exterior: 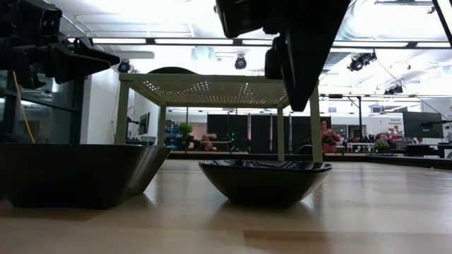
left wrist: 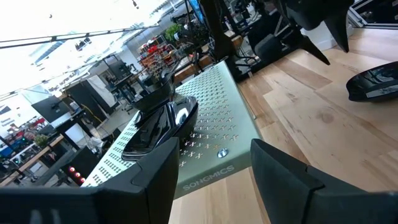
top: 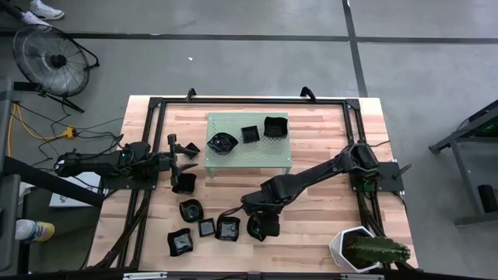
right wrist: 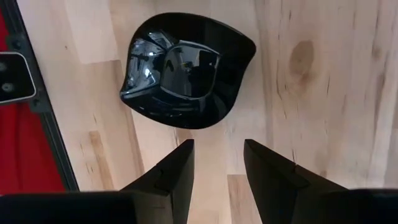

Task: Pick & Place Mini shaped plates
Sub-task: Stack the leaf-shaped plate on top of the other leaf-shaped plates on the shelf

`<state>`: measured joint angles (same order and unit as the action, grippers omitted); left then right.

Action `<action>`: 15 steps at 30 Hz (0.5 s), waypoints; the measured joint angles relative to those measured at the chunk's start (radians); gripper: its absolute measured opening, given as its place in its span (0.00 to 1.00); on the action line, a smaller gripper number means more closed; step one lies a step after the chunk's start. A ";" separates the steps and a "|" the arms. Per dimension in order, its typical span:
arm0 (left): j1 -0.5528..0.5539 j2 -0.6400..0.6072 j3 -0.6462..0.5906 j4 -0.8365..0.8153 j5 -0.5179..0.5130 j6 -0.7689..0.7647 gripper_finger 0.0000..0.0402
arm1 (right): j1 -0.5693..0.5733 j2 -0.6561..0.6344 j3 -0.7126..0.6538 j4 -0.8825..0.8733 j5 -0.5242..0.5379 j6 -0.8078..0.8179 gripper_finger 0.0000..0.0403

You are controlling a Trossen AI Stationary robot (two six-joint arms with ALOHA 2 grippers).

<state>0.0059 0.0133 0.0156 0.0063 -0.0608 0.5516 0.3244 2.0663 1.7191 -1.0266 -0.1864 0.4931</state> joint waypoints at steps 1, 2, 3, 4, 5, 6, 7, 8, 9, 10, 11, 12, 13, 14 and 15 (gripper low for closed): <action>0.000 0.000 0.000 0.000 0.000 0.000 0.48 | 0.000 -0.001 -0.001 0.003 -0.001 0.004 0.33; 0.000 0.000 0.000 0.000 0.000 0.000 0.48 | 0.000 -0.003 -0.014 0.023 -0.004 0.007 0.33; 0.000 0.000 0.000 0.000 0.000 0.000 0.48 | 0.000 -0.006 -0.035 0.053 -0.012 0.016 0.34; 0.000 0.000 0.000 0.000 0.000 0.000 0.48 | 0.000 -0.011 -0.071 0.094 -0.031 0.030 0.34; 0.000 0.000 0.000 0.000 0.000 0.000 0.48 | 0.000 -0.016 -0.108 0.140 -0.060 0.047 0.35; 0.000 0.000 0.000 0.000 0.000 0.000 0.48 | 0.000 -0.023 -0.149 0.195 -0.089 0.061 0.35; 0.000 0.000 0.000 0.000 0.000 0.000 0.48 | 0.000 -0.028 -0.186 0.250 -0.114 0.075 0.36; 0.000 0.000 0.000 0.000 0.000 0.000 0.48 | 0.000 -0.035 -0.217 0.307 -0.135 0.086 0.37; 0.000 0.000 0.000 0.000 0.000 0.000 0.48 | 0.000 -0.041 -0.242 0.349 -0.150 0.093 0.38; 0.000 0.000 0.000 0.000 0.000 0.000 0.48 | 0.000 -0.045 -0.259 0.378 -0.159 0.101 0.39; 0.000 0.000 0.000 0.000 0.000 0.000 0.48 | 0.000 -0.052 -0.270 0.395 -0.160 0.108 0.40; 0.000 0.000 0.000 0.000 0.000 0.000 0.48 | 0.000 -0.059 -0.279 0.399 -0.157 0.112 0.41; 0.000 0.000 0.000 0.000 0.000 0.000 0.48 | 0.000 -0.067 -0.284 0.394 -0.143 0.115 0.41; 0.000 0.000 0.000 0.000 0.000 0.000 0.48 | 0.000 -0.079 -0.289 0.390 -0.125 0.120 0.42; 0.000 0.000 0.000 0.000 0.000 0.000 0.48 | 0.000 -0.088 -0.295 0.389 -0.104 0.128 0.42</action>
<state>0.0060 0.0135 0.0158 0.0063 -0.0608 0.5517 0.3244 1.9782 1.4246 -0.6376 -0.2905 0.6215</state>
